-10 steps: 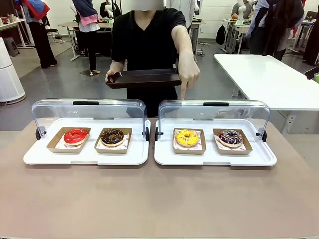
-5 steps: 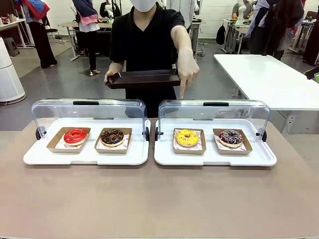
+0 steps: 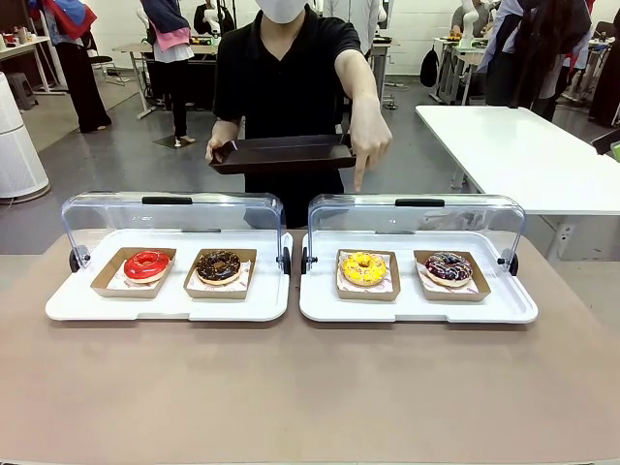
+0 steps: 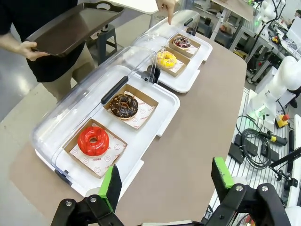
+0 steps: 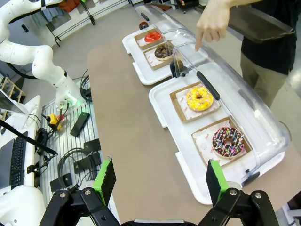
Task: Provide the desired donut to the person.
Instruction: Pick up and lift the Paper togo box containing the Donut pointed at by the person.
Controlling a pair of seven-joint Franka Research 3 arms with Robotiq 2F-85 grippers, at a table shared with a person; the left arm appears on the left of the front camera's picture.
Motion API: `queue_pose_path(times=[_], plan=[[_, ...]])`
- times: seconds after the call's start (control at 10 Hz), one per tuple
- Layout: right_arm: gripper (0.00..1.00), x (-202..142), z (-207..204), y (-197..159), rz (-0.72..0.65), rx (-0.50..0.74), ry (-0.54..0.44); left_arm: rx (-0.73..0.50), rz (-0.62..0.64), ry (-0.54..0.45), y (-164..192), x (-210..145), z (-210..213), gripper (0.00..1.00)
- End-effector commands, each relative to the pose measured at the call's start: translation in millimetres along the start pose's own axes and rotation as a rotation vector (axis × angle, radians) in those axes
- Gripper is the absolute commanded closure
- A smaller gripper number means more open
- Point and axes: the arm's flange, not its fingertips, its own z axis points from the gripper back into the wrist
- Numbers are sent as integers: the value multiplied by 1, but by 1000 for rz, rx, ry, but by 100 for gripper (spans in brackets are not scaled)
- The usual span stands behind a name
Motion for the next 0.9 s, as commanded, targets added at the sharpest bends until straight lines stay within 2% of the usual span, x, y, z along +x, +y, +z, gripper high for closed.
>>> queue_pose_path(times=[0.0, 0.7, 0.8], plan=[[0, 1, 0, -1, 5, 12, -18, 0, -8, 11, -1, 0, 1, 0], [0, 0, 0, 0, 0, 0, 0, 0, -8, 11, -1, 0, 1, 0], [0, 12, -19, 23, 126, -170, 127, 0, -8, 11, -1, 0, 1, 0]])
